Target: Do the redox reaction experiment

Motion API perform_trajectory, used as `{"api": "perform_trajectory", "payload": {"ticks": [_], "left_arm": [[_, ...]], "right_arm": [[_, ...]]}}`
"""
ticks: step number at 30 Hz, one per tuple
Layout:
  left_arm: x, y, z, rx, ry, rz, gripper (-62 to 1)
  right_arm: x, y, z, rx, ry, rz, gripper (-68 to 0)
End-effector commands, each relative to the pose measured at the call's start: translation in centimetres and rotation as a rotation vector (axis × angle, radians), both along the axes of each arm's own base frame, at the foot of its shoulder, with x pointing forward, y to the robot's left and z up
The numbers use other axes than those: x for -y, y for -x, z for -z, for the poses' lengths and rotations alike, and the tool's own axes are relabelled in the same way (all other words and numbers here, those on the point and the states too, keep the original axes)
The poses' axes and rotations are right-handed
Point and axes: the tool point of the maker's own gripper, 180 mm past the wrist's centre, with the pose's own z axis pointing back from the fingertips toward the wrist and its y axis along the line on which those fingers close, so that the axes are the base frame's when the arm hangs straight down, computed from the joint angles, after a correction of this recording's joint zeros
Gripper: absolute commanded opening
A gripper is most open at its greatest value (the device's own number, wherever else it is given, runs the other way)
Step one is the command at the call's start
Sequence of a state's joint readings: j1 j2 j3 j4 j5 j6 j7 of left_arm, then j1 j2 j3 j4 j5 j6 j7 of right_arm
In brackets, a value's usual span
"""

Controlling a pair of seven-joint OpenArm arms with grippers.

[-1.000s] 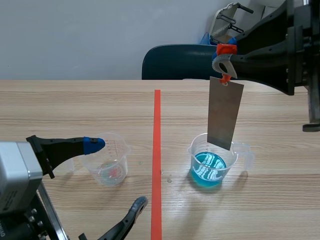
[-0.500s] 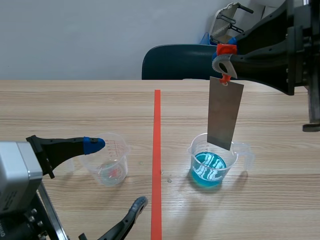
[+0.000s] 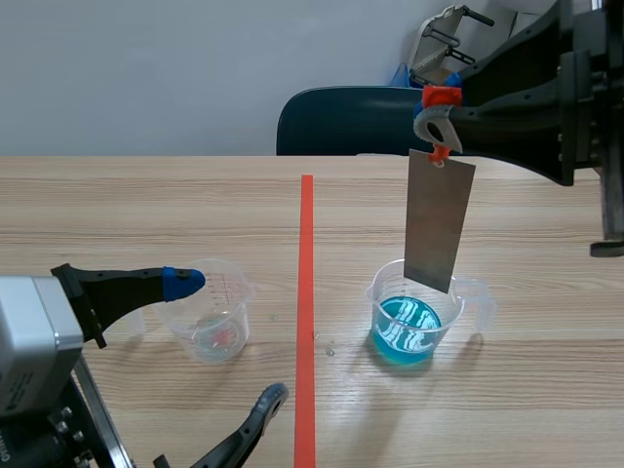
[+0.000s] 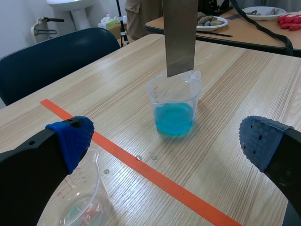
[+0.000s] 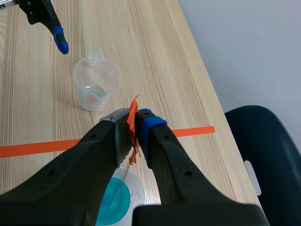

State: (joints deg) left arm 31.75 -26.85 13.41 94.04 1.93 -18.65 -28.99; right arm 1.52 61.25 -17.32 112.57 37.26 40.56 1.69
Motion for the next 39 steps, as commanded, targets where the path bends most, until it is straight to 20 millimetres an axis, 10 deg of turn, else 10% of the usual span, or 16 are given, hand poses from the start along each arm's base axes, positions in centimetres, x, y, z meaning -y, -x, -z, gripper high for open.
{"api": "perform_trajectory", "payload": {"ticks": [1,39], "left_arm": [[0.2,-0.1,-0.8,0.016,0.028,-0.001,1.4],[0.1,-0.1,-0.4,0.001,0.010,-0.003,1.4]], "right_arm": [[-0.4,0.2,-1.1,0.026,-0.030,-0.015,-66.9],[1.7,-2.6,5.0,0.022,-0.079,0.072,-66.9]]}}
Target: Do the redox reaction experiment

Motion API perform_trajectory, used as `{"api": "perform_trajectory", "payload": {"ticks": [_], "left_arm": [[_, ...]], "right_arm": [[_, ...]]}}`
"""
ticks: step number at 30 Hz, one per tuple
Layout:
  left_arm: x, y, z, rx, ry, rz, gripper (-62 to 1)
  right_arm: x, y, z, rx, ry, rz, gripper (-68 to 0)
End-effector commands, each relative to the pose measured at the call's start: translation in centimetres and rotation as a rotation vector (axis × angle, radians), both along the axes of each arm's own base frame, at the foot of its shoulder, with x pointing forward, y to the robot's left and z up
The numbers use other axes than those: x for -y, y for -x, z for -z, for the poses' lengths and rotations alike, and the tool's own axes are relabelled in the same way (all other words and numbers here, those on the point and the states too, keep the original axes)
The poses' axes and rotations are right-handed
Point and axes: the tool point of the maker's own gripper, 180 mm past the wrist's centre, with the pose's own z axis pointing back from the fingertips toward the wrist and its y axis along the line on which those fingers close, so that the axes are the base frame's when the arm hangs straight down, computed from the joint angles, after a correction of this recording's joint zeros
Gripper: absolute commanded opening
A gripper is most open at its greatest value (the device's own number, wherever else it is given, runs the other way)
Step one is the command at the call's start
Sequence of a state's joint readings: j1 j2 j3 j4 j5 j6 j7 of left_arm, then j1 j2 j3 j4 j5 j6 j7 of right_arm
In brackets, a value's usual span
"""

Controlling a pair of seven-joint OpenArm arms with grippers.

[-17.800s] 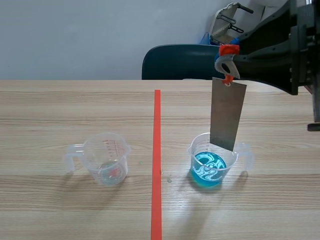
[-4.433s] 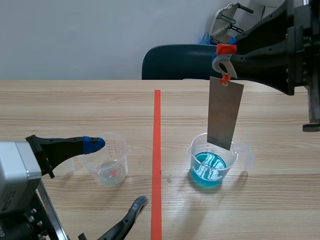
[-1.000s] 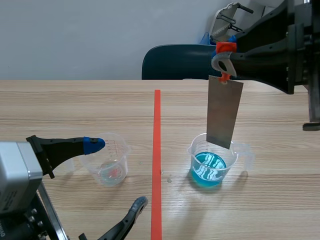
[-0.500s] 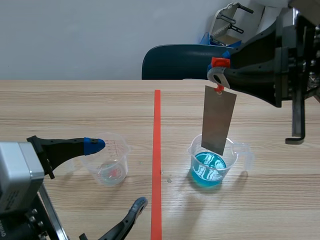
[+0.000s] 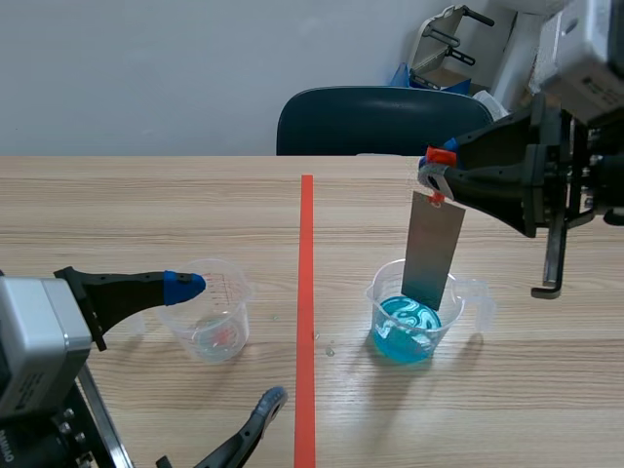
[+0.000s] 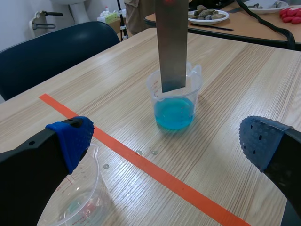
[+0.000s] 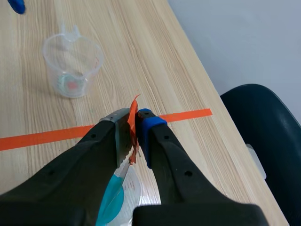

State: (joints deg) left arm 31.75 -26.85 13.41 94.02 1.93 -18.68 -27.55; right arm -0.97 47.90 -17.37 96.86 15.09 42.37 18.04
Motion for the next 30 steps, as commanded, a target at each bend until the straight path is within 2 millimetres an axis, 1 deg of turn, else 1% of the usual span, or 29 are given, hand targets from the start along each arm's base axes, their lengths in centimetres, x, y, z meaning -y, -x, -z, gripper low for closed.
{"api": "perform_trajectory", "payload": {"ticks": [1,7,16,21,30], "left_arm": [[0.2,-0.1,-0.9,0.018,0.029,-0.001,1.4],[0.2,-0.1,-0.9,0.018,0.029,-0.001,1.4],[0.2,-0.1,-0.9,0.018,0.029,-0.001,1.4],[0.2,-0.1,-0.9,0.018,0.029,-0.001,1.4],[0.2,-0.1,-0.9,0.018,0.029,-0.001,1.4]], "right_arm": [[-0.1,0.0,-0.2,0.007,-0.021,-0.013,-66.9],[0.0,0.3,2.1,-0.014,-0.021,-0.025,-66.9],[0.0,0.9,4.4,-0.030,-0.001,-0.054,-66.9],[0.3,0.8,4.9,-0.044,0.002,-0.039,-66.9],[0.3,0.8,4.9,-0.045,-0.001,-0.039,-66.9]]}}
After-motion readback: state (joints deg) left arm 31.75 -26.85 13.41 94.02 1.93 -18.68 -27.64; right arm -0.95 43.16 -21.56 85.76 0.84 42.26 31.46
